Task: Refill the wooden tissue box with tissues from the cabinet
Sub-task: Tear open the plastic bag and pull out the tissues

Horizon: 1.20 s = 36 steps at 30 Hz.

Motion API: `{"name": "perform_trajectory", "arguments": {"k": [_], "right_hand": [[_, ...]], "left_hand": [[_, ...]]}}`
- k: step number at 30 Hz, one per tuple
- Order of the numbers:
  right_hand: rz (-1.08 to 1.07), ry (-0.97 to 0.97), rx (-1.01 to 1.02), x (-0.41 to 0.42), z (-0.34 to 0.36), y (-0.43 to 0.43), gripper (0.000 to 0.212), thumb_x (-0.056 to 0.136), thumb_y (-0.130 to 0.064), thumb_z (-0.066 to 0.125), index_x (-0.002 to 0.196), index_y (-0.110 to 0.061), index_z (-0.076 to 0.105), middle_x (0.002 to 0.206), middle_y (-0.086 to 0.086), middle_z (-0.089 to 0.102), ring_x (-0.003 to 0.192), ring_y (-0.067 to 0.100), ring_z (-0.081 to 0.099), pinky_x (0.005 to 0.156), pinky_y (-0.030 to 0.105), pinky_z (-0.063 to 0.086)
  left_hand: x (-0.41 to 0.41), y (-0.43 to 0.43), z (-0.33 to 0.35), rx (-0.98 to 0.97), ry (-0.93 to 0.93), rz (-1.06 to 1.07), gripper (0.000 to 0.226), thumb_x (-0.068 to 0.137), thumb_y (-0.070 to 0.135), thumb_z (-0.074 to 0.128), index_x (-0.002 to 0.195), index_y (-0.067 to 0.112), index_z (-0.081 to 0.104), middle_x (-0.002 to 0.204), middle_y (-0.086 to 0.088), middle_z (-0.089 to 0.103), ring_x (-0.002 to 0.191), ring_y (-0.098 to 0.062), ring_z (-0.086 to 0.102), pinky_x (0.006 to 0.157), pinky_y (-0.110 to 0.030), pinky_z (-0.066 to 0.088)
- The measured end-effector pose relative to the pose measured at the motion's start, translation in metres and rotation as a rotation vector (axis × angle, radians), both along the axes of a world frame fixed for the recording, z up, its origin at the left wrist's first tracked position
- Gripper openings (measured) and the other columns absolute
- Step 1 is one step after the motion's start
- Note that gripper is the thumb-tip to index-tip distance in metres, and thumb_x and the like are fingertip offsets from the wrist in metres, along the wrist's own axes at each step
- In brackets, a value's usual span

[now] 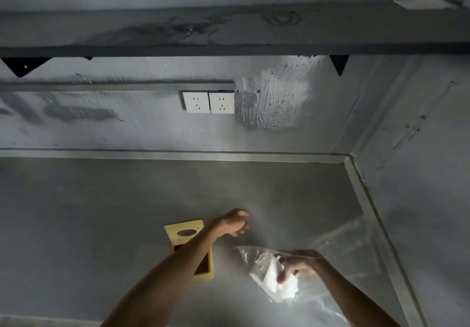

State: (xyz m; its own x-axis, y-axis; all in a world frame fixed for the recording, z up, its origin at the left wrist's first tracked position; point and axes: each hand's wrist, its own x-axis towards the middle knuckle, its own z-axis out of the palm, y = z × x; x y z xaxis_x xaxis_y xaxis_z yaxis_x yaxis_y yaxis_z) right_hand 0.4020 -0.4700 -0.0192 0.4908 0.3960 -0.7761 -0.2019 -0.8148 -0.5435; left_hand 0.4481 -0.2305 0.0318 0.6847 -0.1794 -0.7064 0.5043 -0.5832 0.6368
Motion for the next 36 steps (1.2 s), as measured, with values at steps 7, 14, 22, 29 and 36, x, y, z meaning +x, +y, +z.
{"name": "perform_trajectory", "arguments": {"k": [7,14,22,29,36], "right_hand": [[-0.688,0.402,0.966,-0.066,0.03,-0.05,0.06,0.088,0.003,0.051,0.143,0.008,0.029,0.143,0.029,0.039,0.138,0.046,0.026,0.116,0.062,0.01],[-0.775,0.315,1.118,-0.064,0.06,-0.046,0.083,0.084,-0.01,0.063,0.148,0.008,0.015,0.152,0.029,0.028,0.14,0.045,0.025,0.118,0.059,0.009],[-0.821,0.464,0.951,-0.038,0.097,0.031,0.04,0.094,-0.012,0.056,0.127,0.011,0.053,0.129,0.025,0.06,0.12,0.037,0.058,0.109,0.048,0.039],[-0.692,0.295,0.904,-0.042,0.114,0.125,0.043,0.094,-0.019,0.059,0.13,0.003,0.054,0.127,0.023,0.06,0.116,0.036,0.059,0.102,0.049,0.046],[-0.684,0.213,0.832,-0.059,0.124,0.225,0.046,0.092,-0.024,0.064,0.129,-0.001,0.051,0.121,0.024,0.064,0.109,0.037,0.063,0.089,0.048,0.054]], "left_hand": [[-0.032,-0.026,-0.006,-0.469,0.189,0.096,0.056,0.096,0.056,0.037,0.126,0.015,0.061,0.124,-0.003,0.067,0.116,-0.023,0.06,0.099,-0.04,0.043],[-0.075,-0.06,0.022,-0.464,-0.046,-0.106,0.044,0.089,0.057,0.051,0.122,0.027,0.055,0.116,-0.002,0.067,0.106,-0.02,0.065,0.093,-0.049,0.051],[-0.104,0.002,0.058,-0.361,-0.149,0.217,0.055,0.089,0.063,0.044,0.11,0.012,0.046,0.11,-0.014,0.059,0.084,-0.018,0.059,0.056,-0.025,0.051],[-0.128,0.089,0.059,-0.549,-0.063,0.525,0.058,0.081,0.06,0.062,0.096,0.004,0.051,0.074,-0.019,0.06,0.06,-0.029,0.057,0.064,-0.042,0.051],[-0.143,0.165,0.062,-0.563,-0.146,0.573,0.05,0.084,0.042,0.066,0.107,0.005,0.041,0.062,0.001,0.06,0.055,-0.014,0.058,0.052,-0.03,0.048]]}}
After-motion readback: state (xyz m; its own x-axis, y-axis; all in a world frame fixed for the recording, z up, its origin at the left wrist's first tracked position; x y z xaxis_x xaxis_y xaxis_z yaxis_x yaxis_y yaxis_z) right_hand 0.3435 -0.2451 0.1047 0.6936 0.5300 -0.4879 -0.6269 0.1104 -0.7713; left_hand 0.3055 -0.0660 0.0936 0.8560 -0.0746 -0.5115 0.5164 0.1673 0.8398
